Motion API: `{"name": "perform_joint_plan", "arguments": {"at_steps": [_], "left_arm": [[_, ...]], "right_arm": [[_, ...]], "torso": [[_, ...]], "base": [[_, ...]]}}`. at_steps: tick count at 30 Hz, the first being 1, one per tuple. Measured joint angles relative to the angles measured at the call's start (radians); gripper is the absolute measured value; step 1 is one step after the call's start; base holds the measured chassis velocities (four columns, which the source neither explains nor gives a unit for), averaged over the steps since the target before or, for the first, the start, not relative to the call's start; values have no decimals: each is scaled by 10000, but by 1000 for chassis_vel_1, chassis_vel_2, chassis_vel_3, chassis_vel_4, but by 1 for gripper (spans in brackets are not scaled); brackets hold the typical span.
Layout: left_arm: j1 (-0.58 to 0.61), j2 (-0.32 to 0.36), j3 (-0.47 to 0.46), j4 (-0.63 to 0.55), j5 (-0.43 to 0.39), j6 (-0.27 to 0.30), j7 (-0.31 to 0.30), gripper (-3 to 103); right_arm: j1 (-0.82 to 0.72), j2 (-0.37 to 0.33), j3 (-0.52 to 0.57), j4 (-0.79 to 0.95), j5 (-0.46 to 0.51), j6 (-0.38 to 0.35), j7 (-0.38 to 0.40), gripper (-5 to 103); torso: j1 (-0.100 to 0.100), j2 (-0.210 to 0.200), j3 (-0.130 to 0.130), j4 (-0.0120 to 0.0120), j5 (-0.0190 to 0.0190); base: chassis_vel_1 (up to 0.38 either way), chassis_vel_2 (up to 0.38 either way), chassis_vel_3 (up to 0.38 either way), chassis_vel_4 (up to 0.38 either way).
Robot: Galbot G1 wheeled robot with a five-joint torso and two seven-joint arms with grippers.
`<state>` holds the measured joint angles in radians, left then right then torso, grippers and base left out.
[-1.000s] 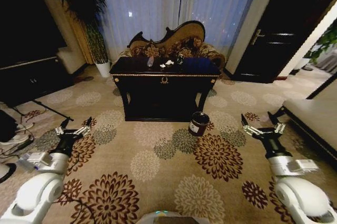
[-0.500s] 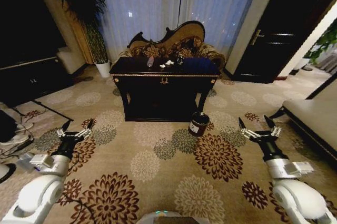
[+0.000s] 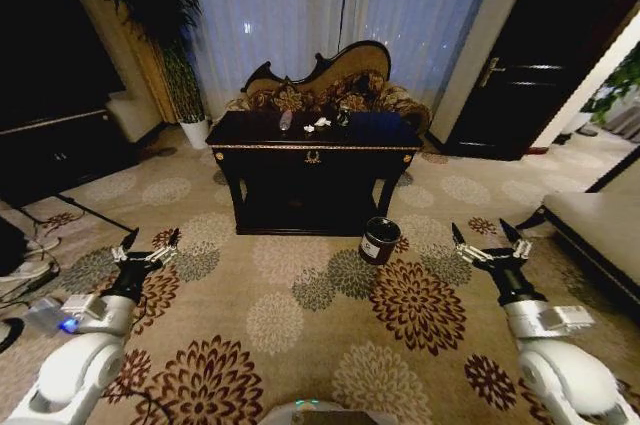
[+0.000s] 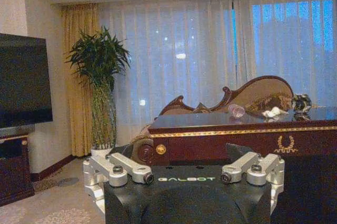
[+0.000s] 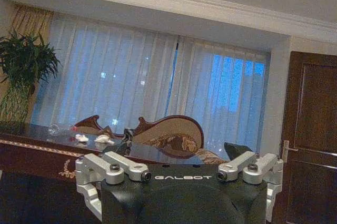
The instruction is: Move to the front of the table and place the trash on the table into the trash bin.
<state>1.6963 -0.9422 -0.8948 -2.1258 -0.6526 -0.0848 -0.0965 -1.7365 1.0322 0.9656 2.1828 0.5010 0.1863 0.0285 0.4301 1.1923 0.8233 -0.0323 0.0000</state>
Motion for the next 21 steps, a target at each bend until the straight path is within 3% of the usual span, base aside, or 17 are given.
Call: {"name": "perform_joint_plan", "arguments": {"at_steps": [6, 21], "left_arm": [[89, -45, 0, 46, 34, -76, 41, 95], [263, -213, -19, -71, 158, -116, 54, 99]], "right_arm": [[-6, 57, -35, 1, -27, 25, -16, 100], [-57, 129, -33, -17, -123, 94, -55, 100]], "torso": [[1, 0, 0, 2, 0], [0, 0, 0, 0, -1]], "base": [[-148, 128, 143, -140], [-153, 153, 156, -155]]}}
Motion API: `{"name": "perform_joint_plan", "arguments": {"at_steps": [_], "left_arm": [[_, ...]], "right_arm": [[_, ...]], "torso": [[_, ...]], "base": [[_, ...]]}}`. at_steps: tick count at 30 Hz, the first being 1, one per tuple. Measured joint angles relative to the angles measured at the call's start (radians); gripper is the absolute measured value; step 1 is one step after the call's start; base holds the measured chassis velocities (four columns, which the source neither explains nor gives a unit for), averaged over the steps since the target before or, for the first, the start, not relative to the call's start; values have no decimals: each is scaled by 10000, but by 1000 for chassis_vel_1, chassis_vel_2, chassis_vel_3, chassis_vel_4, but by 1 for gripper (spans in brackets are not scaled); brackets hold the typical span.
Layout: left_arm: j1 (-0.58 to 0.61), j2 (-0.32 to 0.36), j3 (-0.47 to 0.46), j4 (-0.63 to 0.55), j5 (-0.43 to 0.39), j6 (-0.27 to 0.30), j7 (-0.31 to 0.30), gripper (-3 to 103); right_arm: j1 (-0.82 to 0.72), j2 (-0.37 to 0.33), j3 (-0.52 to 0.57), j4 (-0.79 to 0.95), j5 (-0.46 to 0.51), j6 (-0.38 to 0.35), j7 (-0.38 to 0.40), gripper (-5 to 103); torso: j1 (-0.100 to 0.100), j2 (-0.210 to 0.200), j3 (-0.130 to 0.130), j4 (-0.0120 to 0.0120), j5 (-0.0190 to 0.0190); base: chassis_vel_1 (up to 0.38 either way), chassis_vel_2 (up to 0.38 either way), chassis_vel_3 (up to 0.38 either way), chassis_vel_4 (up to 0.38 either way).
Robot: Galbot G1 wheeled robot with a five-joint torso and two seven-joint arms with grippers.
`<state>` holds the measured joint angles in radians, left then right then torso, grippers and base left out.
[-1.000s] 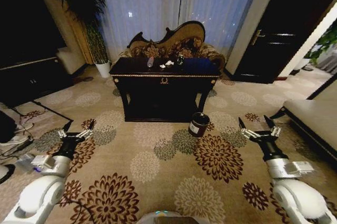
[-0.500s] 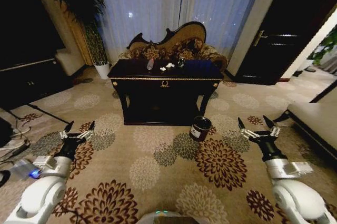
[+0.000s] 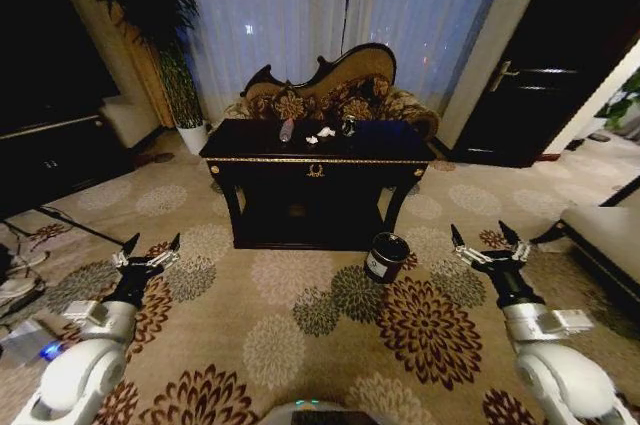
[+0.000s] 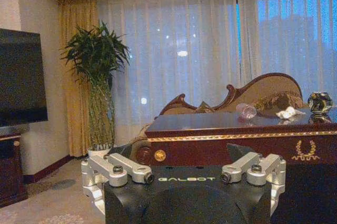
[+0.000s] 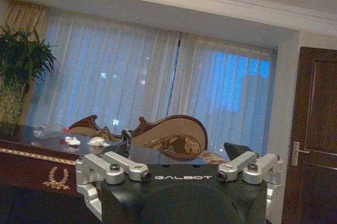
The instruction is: Move to the front of the table and place the trash on the table into the trash bin.
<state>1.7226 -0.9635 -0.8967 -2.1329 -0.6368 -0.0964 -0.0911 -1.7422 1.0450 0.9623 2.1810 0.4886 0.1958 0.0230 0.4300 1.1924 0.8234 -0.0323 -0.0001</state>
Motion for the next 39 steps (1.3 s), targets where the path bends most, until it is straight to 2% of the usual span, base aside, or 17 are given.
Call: {"name": "perform_joint_plan", "arguments": {"at_steps": [3, 9, 11, 26, 28, 35, 39], "left_arm": [[28, -21, -20, -2, 32, -28, 19, 101], [46, -51, -18, -1, 85, -41, 30, 95], [47, -54, -1, -1, 124, -41, 19, 102], [94, -85, 40, -105, 218, -25, 6, 99], [105, -81, 37, -109, 219, -13, 10, 95], [94, -35, 45, -147, 216, -5, 19, 101], [87, 36, 24, -226, 198, -4, 6, 99]], "right_arm": [[-13, 35, 1, -29, -23, 18, 0, 100], [-25, 92, 14, -45, -34, 28, 11, 100], [-26, 88, 53, -43, -31, 24, 16, 100], [2, 45, 113, -117, -42, 3, 40, 100], [15, 36, 106, -119, -41, -5, 40, 100], [18, 51, 69, -69, -43, -13, 35, 100], [17, 52, 69, -24, -45, -14, 34, 100]], "torso": [[3, -1, 1, -1, 3], [3, -1, 1, 0, 1], [2, 0, 0, 0, 1], [2, -1, 0, -1, 2], [2, -1, 0, 0, 2], [1, 0, 0, 0, 2], [1, 0, 0, 0, 1]], "base": [[-213, 198, 190, -181], [-193, 205, 198, -186], [-174, 185, 176, -185], [-181, 192, 191, -203], [-207, 214, 202, -206], [-200, 194, 201, -193], [-215, 211, 201, -201]]}}
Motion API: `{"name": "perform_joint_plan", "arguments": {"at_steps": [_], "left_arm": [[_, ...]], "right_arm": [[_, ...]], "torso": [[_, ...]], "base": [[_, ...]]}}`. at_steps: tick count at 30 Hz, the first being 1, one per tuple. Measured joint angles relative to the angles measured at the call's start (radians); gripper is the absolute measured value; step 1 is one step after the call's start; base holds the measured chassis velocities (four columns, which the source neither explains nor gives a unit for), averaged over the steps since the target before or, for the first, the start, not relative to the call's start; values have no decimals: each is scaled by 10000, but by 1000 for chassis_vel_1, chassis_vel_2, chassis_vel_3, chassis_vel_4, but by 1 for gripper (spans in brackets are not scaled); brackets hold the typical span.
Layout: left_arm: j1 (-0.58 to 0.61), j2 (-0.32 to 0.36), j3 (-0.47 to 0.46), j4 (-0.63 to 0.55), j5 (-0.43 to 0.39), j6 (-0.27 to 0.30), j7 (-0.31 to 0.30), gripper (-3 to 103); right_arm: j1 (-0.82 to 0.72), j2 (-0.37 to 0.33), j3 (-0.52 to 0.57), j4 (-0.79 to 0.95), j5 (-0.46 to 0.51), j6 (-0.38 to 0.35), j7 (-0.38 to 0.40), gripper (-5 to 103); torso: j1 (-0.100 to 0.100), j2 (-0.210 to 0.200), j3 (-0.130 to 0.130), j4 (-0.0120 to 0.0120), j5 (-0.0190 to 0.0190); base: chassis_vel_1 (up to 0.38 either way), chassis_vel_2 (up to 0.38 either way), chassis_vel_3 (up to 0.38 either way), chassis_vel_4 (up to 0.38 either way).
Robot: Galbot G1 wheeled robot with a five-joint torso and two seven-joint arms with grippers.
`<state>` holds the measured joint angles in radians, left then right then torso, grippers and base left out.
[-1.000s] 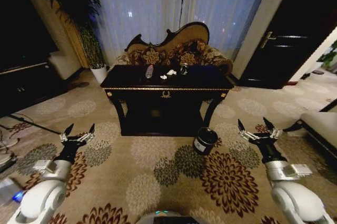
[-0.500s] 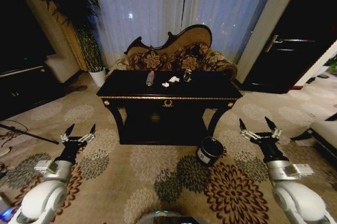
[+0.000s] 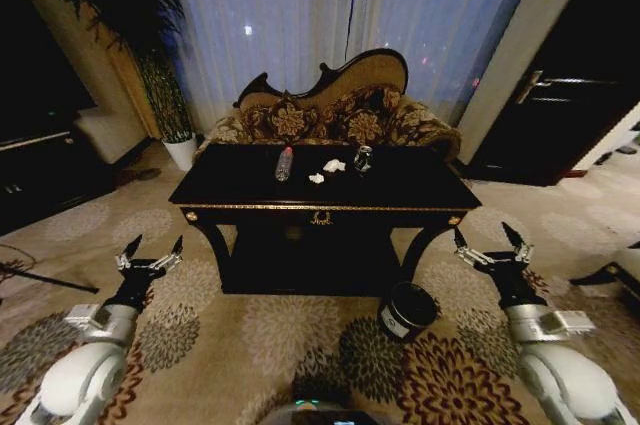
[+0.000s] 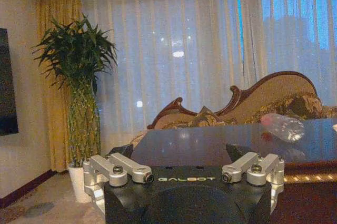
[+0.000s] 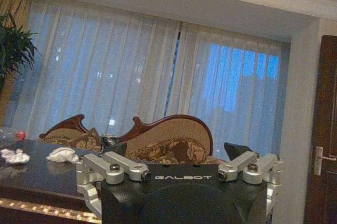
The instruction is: Move to the front of the table and place the trash on the table into the trash bin.
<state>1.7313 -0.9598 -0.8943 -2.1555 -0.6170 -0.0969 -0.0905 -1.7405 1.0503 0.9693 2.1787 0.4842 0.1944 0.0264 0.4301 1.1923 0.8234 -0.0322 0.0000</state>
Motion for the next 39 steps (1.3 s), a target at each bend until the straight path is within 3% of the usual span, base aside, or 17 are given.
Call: {"name": "perform_joint_plan", "arguments": {"at_steps": [4, 7, 12, 23, 28, 39], "left_arm": [[-27, 70, -19, -15, -34, 0, -17, 95], [-40, 82, -20, -14, -45, 0, -21, 101], [-40, 85, 0, -3, -41, 0, -24, 95], [-178, 368, 176, -178, -262, 18, -16, 99], [-494, 862, 440, -313, -502, 277, -28, 99], [-1646, 2490, 1114, -66, -1904, 1073, -193, 98]], "right_arm": [[-2, 37, -13, 24, -28, 0, 2, 100], [1, 62, -34, 25, -64, -9, 40, 100], [49, 80, -60, 12, -123, 29, 254, 100], [46, 36, -56, 33, -121, 60, 295, 100], [-2, 80, -56, 42, -155, 83, 271, 100], [-36, 61, -76, 154, -142, 91, 249, 100]], "torso": [[0, 0, 0, -1, -2], [1, -1, 1, -1, 0], [2, -1, 1, -1, -1], [-10, 2, -4, 0, 0], [-12, 4, -4, -2, 0], [1, 0, 1, 0, -1]], "base": [[-226, 230, 211, -209], [-213, 205, 212, -216], [-214, 202, 200, -218], [-41, 40, 42, -44], [0, 0, 0, 0], [0, 0, 0, 0]]}}
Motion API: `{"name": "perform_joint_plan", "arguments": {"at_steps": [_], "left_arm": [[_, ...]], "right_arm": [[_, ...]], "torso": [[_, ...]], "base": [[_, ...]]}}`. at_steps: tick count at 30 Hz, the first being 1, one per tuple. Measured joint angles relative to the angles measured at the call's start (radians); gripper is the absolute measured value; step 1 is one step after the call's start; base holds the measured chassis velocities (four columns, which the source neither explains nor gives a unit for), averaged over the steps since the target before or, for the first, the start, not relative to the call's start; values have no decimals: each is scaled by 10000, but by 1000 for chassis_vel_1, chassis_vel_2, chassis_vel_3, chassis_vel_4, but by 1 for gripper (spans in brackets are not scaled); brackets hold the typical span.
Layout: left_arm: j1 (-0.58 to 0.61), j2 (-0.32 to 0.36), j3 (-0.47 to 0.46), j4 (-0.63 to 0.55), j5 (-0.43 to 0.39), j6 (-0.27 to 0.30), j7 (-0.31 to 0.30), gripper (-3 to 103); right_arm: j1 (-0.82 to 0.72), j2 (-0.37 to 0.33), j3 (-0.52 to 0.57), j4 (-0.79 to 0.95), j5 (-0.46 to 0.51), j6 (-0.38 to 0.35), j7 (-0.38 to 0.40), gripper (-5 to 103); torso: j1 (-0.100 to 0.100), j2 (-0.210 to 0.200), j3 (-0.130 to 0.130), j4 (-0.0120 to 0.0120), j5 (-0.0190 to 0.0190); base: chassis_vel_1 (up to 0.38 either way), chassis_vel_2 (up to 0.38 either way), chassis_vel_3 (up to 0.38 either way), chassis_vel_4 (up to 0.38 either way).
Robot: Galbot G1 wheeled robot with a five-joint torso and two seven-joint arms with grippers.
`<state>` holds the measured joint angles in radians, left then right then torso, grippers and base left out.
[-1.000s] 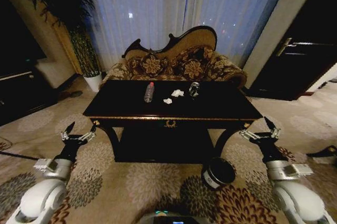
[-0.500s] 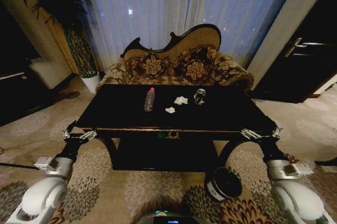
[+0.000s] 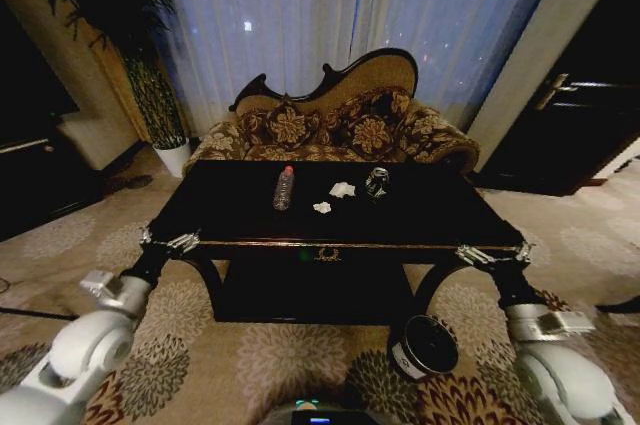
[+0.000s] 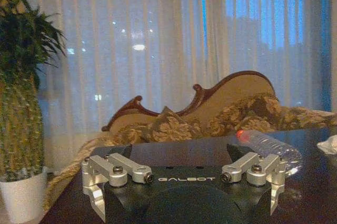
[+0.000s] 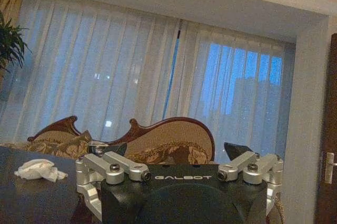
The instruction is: Move to the front of the table and place the trash on the table into the trash bin.
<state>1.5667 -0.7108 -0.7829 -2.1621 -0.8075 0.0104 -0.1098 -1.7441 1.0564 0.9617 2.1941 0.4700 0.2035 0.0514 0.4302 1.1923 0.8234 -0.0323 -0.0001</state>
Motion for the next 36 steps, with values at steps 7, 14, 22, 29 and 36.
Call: {"name": "perform_joint_plan", "arguments": {"at_steps": [7, 14, 22, 29, 36], "left_arm": [[-1057, 734, 1035, 265, -946, 373, 29, 102], [-3551, 1052, 3242, 796, -1592, 789, -138, 98], [-5301, 1121, 4869, 1206, -2200, 1079, -367, 98], [-6898, 1001, 6168, 1699, -2746, 1426, -901, 98], [-8617, 819, 7597, 2256, -3046, 1743, -1415, 98]], "right_arm": [[-77, 115, 2, 63, -19, -15, -19, 100], [-178, 290, 98, 91, -53, -28, -24, 100], [-225, 342, 179, 6, -67, -28, -37, 100], [-137, 377, 139, -121, -148, -60, -35, 100], [-126, 485, 15, -219, -227, -58, -105, 100]], "torso": [[-1, 0, 0, 1, 2], [-1, 0, 0, -1, 1], [-1, 0, 0, 0, 0], [0, 0, 0, 0, 2], [0, -1, 0, 0, 1]], "base": [[0, 0, 0, 0], [0, 0, 0, 0], [0, 0, 0, 0], [0, 0, 0, 0], [0, 0, 0, 0]]}}
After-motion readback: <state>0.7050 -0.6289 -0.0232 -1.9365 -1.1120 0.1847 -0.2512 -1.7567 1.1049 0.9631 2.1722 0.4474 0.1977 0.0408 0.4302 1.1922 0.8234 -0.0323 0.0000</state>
